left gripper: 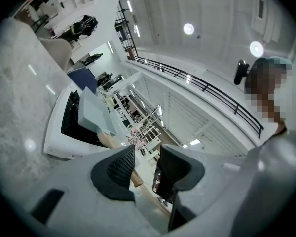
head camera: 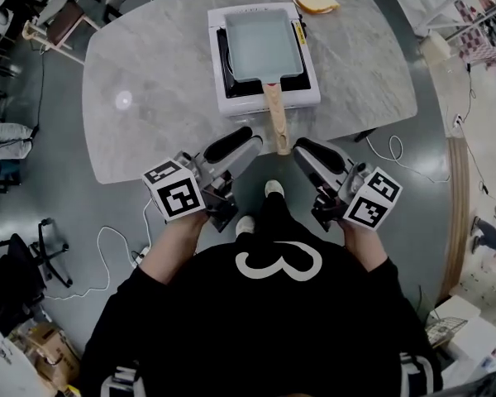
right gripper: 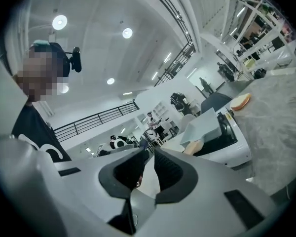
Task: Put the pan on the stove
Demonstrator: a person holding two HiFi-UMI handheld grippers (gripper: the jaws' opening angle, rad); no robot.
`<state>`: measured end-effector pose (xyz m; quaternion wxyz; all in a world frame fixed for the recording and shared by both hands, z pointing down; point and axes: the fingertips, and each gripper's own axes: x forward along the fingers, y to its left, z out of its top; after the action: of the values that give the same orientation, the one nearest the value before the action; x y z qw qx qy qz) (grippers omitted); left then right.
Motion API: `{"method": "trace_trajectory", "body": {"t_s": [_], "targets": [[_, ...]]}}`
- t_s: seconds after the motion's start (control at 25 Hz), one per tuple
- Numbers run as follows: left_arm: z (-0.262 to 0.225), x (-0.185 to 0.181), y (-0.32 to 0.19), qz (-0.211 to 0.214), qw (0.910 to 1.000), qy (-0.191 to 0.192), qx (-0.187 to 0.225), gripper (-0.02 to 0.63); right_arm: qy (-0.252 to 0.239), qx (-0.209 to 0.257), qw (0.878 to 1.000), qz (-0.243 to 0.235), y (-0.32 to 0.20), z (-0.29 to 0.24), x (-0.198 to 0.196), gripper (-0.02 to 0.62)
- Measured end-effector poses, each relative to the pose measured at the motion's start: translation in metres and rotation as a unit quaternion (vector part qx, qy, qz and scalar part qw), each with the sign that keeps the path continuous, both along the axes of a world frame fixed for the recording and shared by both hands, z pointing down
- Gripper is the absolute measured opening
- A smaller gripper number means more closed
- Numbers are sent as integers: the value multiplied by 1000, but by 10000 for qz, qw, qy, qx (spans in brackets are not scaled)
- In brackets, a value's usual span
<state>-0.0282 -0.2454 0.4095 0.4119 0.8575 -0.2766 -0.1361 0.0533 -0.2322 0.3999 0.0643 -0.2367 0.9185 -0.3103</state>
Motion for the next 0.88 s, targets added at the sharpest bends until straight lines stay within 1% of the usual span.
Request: {"method": "trace_trajectory", "body": {"t_s": [0.08, 0.2, 0.28, 0.4, 0.6, 0.76, 0.88], "targets": [[-13, -2, 13, 68, 9991, -281, 296, 152, 32, 150, 9999, -28, 9, -10, -5, 58], [-31, -1, 33, 182, 9948, -662, 752, 119, 71, 374, 9993, -33, 24, -25, -10, 49], [-44, 0, 47, 262, 9903, -849, 1064, 81, 127, 516, 9986, -41, 35, -35, -12, 41], [-60, 1, 63, 349, 9832, -1028, 1464, 55, 258, 699, 9972, -47, 50, -47, -19, 34], [-71, -1, 85, 431, 9775, -1188, 1690, 30, 443, 946, 9945, -20, 76, -64, -32, 23], [-86, -1, 110, 564, 9652, -1483, 2077, 23, 508, 1177, 9917, 35, 98, -81, -42, 14], [-98, -4, 126, 641, 9600, -1513, 2267, 21, 568, 1442, 9878, 121, 112, -96, -48, 14]]}}
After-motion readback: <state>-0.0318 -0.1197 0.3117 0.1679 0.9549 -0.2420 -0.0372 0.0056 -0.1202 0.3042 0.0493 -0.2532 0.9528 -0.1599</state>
